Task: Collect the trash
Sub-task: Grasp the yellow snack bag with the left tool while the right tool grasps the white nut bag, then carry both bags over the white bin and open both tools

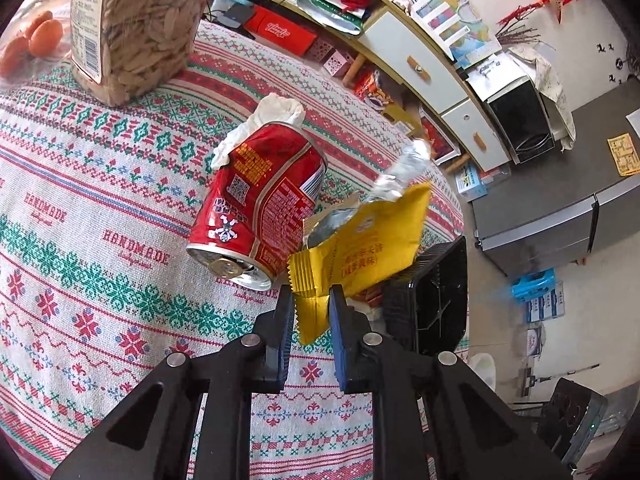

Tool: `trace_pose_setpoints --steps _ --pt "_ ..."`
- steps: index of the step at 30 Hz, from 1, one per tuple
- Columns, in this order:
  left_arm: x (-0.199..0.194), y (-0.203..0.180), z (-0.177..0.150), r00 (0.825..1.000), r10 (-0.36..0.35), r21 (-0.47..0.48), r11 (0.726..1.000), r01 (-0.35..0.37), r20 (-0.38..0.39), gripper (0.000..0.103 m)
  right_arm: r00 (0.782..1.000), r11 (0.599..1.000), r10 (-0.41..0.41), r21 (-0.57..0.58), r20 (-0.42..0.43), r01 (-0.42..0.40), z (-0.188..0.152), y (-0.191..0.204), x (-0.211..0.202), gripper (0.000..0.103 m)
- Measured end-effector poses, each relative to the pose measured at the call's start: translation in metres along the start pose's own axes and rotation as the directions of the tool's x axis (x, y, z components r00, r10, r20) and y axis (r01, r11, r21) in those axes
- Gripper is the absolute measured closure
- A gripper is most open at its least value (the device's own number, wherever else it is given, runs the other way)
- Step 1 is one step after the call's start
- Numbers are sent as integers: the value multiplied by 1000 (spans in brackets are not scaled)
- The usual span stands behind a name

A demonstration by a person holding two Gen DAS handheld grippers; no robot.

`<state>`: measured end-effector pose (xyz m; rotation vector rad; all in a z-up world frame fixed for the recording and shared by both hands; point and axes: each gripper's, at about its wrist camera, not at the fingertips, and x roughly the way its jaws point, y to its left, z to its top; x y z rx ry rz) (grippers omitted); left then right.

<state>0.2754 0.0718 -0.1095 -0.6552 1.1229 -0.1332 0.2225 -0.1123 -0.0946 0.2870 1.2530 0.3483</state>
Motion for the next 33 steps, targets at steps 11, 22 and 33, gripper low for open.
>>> trace_pose_setpoints --steps 11,22,33 --pt "-60 -3 -19 999 24 56 998 -26 40 87 993 993 114 22 38 -115 29 21 49 42" --pt "-108 37 -33 997 49 -27 999 -47 61 87 989 992 57 107 136 -72 64 16 64 42" --pt "-108 45 -31 997 51 -54 997 -48 65 87 979 983 143 94 145 -158 71 30 80 92"
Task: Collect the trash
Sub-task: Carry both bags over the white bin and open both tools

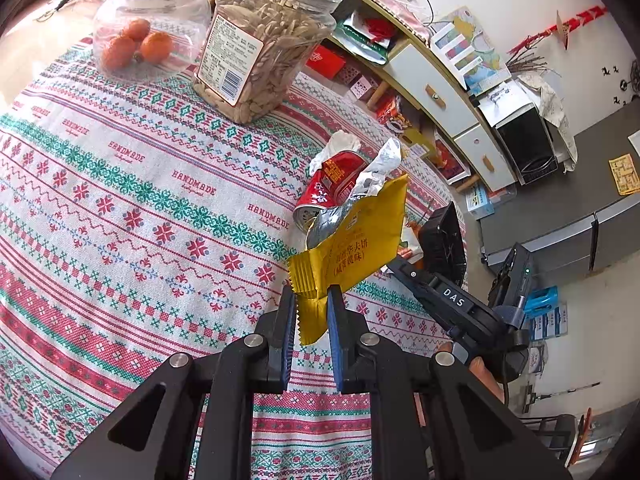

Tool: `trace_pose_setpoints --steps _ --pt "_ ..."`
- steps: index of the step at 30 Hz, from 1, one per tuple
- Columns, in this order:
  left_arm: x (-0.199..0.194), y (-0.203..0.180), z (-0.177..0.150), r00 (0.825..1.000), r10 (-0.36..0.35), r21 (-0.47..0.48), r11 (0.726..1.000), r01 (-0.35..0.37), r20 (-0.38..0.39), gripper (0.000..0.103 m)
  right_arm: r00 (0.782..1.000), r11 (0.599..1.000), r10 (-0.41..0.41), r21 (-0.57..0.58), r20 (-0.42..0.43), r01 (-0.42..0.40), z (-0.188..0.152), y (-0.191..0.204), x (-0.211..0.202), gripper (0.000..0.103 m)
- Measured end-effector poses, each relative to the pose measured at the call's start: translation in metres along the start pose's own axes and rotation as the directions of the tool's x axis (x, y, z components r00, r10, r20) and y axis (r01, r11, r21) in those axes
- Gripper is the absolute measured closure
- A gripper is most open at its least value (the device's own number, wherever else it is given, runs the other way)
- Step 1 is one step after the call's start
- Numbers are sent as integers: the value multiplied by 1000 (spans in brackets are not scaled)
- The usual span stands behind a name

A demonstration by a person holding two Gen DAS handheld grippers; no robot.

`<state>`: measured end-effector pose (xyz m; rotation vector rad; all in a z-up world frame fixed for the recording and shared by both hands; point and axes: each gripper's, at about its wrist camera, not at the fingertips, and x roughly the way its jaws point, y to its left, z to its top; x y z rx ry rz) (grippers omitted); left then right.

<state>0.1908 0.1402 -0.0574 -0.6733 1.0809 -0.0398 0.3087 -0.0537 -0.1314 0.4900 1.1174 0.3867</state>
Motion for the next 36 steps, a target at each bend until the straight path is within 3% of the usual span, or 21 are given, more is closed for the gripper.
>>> trace_pose_setpoints --steps 5,10,21,28,36 --pt "-10 1 3 1000 -22 -8 1000 22 19 87 1000 999 13 -32 -14 -13 -12 16 -20 97" --pt "-24 2 7 998 -16 0 1000 16 57 87 1000 996 -25 -91 -14 23 -22 29 -52 98" --pt "-26 -21 -8 998 -24 64 998 21 53 87 998 986 -59 -155 17 61 -40 29 -111 98" --pt "-26 -52 -29 998 -34 146 989 27 47 87 994 989 -75 -123 79 84 -42 9 -162 98" --pt "-17 -105 -67 999 -32 261 965 24 24 87 989 995 -94 -15 117 96 -50 -50 -225 98"
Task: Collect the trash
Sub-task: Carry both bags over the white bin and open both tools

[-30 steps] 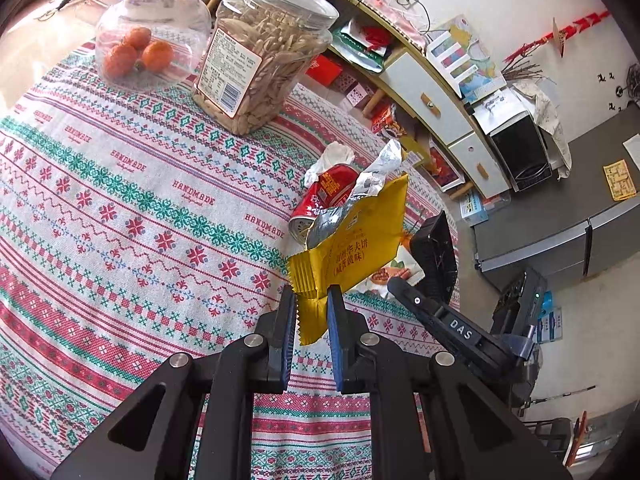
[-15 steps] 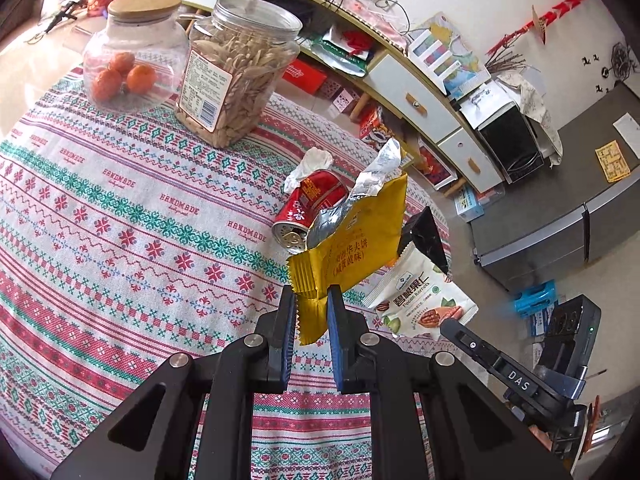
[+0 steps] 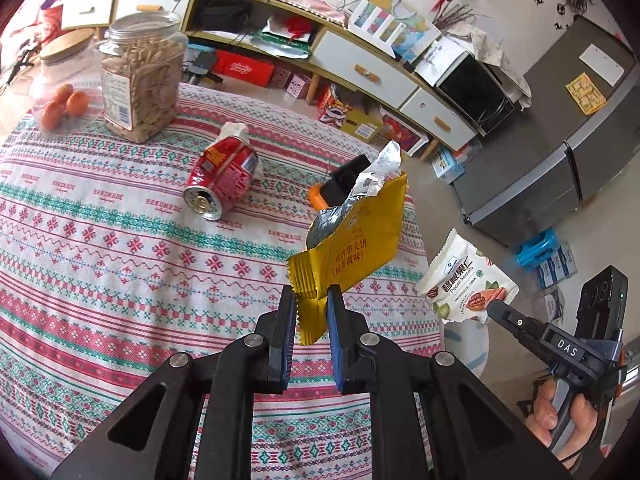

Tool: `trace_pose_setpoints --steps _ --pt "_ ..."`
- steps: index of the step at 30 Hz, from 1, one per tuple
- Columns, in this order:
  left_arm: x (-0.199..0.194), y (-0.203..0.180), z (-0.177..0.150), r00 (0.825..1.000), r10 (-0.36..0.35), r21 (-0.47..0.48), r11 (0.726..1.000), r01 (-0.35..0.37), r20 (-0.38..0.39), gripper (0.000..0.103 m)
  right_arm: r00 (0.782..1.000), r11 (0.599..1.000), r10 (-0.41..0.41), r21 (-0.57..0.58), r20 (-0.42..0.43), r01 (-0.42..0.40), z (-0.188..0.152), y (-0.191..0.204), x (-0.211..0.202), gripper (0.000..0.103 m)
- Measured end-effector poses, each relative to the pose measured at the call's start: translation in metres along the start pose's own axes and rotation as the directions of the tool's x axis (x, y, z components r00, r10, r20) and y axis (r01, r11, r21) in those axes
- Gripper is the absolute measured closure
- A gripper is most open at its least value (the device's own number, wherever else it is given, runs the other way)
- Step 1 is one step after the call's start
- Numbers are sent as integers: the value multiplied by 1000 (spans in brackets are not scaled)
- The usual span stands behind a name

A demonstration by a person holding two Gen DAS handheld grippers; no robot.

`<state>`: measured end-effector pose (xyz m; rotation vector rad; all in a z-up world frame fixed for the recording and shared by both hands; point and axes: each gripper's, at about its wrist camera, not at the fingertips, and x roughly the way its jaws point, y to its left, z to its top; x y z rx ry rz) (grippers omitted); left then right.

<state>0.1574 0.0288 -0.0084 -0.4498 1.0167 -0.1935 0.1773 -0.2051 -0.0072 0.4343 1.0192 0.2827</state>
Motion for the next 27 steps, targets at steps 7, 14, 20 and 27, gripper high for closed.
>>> trace_pose_setpoints --steps 7,14,20,27 --pt "36 -53 -26 994 -33 59 997 40 -103 87 997 983 -79 164 3 78 1 -86 -37 98" --pt "74 -128 -50 977 -112 132 982 137 -181 87 982 938 -180 311 61 153 1 -148 -82 98" --pt "127 -191 -82 948 -120 195 964 183 -294 87 958 903 -285 342 17 262 -3 -174 -87 98" --pt "169 -234 -102 939 -62 256 954 156 -340 87 916 877 -400 282 -23 390 -6 -175 -84 97"
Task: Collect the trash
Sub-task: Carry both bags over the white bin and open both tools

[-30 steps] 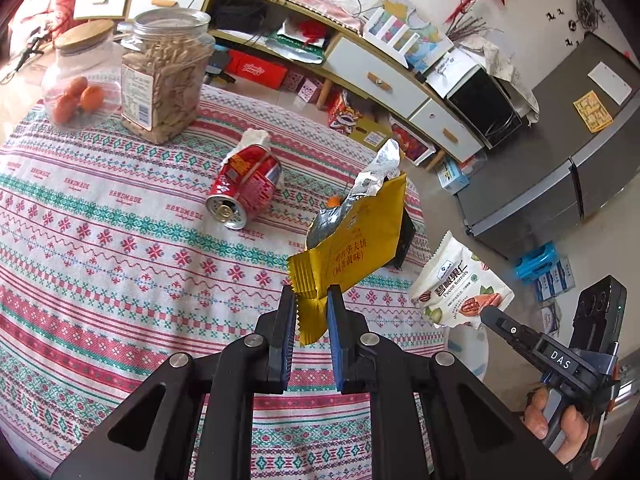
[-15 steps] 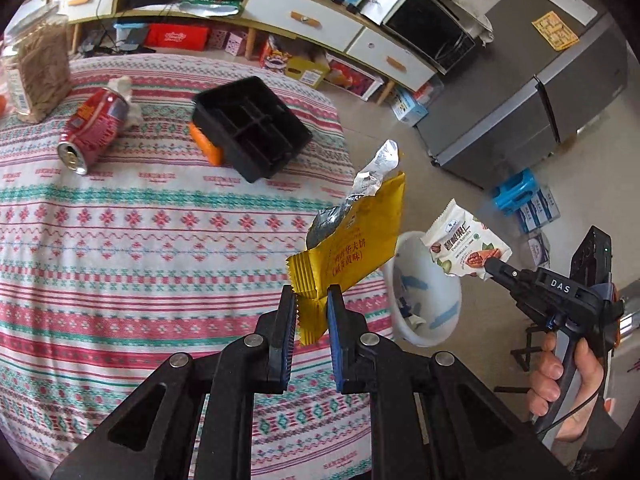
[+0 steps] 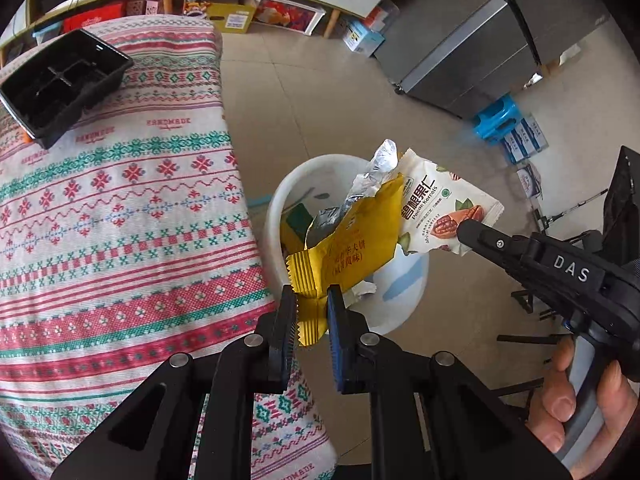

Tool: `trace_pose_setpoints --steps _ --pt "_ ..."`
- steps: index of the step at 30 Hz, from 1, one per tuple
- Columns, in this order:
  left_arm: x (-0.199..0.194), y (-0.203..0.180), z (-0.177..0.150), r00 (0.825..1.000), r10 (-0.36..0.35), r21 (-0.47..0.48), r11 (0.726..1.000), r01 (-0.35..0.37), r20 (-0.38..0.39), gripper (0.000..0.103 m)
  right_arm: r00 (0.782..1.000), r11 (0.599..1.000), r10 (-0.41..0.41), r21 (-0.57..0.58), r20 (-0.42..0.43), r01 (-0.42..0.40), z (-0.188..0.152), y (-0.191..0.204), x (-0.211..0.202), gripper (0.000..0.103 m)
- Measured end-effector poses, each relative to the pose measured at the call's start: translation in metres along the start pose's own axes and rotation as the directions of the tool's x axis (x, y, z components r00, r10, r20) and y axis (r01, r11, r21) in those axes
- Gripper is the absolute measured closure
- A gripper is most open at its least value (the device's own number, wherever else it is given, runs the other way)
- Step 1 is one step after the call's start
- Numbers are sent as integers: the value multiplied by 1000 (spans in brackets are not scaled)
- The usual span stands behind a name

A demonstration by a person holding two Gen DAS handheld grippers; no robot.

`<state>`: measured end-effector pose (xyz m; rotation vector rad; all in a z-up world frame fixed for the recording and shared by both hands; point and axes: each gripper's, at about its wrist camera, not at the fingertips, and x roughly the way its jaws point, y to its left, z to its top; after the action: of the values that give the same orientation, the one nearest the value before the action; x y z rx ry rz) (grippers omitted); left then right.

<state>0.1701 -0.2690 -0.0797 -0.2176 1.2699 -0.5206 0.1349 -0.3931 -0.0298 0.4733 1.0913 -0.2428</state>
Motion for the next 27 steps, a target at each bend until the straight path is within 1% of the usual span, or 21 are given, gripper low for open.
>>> trace_pose_setpoints --steps 3,5,7,13,17,19,22,25,27 --pt "12 -6 2 1000 22 3 1000 -22 -12 87 1000 1000 -17 -10 -2 17 0 -4 2 97" --pt "17 -9 4 999 40 11 999 -40 -6 87 1000 999 -27 -20 -3 27 0 -5 1 97" --pt "23 -11 7 999 53 15 998 -53 -11 87 1000 999 -24 -31 -11 23 0 -5 3 96" --pt "36 -7 13 997 69 10 998 -68 -26 87 999 999 -15 -50 -45 12 -2 -2 8 94" --pt "38 -3 14 997 72 7 997 -72 -29 87 999 998 -24 -54 -46 21 -1 -1 7 93" --pt "41 -5 16 997 70 10 998 -70 -26 87 999 999 -32 -40 -38 30 0 -3 6 84" --pt "49 -10 24 998 65 11 998 -64 -25 87 999 1000 -23 -17 -24 22 2 -7 2 77" --pt "55 -16 26 998 54 23 998 -54 -19 87 1000 1000 -19 -6 -16 19 3 -8 0 76" --pt "63 -26 27 999 16 60 998 -14 -29 84 1000 1000 -12 10 -9 13 4 -10 -1 74"
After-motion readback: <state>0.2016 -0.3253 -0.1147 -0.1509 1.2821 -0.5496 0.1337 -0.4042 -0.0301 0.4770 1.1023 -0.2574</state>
